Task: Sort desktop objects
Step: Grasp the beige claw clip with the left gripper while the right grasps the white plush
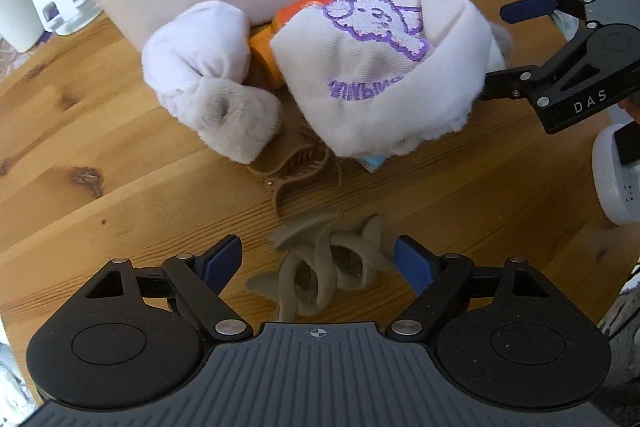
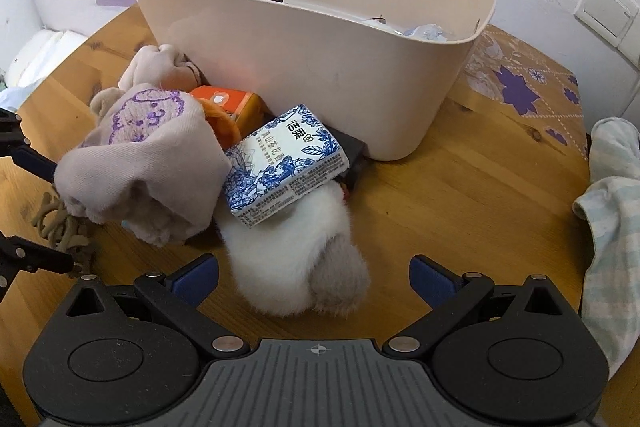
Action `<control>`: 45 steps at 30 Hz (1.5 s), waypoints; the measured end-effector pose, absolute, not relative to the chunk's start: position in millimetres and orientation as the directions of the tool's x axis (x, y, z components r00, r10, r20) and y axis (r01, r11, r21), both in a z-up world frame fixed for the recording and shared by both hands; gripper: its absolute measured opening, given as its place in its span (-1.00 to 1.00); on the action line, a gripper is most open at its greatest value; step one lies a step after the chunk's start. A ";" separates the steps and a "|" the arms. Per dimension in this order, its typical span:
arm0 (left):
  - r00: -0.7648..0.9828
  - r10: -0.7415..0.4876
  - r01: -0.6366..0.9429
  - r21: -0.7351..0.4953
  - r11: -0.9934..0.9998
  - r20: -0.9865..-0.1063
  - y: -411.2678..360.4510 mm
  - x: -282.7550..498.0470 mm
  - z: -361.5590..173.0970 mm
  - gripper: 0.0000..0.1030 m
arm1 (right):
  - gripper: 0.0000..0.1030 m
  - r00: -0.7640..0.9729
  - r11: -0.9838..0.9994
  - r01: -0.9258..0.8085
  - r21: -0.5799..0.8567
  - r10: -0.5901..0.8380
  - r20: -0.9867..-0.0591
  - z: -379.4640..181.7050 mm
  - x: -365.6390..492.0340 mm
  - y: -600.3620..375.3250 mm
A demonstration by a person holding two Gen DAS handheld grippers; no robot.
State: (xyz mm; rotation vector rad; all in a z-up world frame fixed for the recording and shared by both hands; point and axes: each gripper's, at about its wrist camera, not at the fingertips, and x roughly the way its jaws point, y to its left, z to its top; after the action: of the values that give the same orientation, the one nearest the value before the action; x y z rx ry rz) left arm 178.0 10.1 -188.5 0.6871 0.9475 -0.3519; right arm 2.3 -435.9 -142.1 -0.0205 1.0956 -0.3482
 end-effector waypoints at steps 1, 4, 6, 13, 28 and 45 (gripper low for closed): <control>0.543 0.014 0.565 0.377 0.733 -0.840 9.1 179.0 -189.9 0.65 | 1.00 0.411 0.945 0.271 -0.186 -0.288 -0.865 -141.8 3.2 -435.8; 0.515 -0.003 0.602 0.359 0.713 -0.857 6.3 177.4 -193.1 0.65 | 1.00 0.422 0.946 0.278 -0.169 -0.278 -0.863 -141.7 4.9 -434.8; 0.495 -0.016 0.621 0.341 0.706 -0.869 6.3 175.3 -194.5 0.65 | 1.00 0.426 0.950 0.267 -0.161 -0.266 -0.865 -143.1 6.1 -434.1; 0.504 0.015 0.623 0.376 0.686 -0.864 6.3 175.3 -206.1 0.64 | 1.00 0.445 0.953 0.265 -0.147 -0.256 -0.858 -149.1 14.3 -432.9; 0.541 -0.039 0.630 0.373 0.681 -0.840 8.6 173.8 -202.2 0.28 | 0.41 0.414 0.966 0.221 -0.136 -0.220 -0.883 -159.1 20.4 -431.5; 0.546 -0.096 0.589 0.299 0.750 -0.832 26.2 163.2 -190.3 0.20 | -0.51 0.449 0.961 0.264 -0.086 -0.202 -0.871 -146.3 1.4 -427.9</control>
State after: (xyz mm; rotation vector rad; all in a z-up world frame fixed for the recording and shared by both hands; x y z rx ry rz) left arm 163.2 26.2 -190.3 0.6082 0.9111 -0.4374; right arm 1.4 -427.9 -146.3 0.0652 1.0671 -0.2886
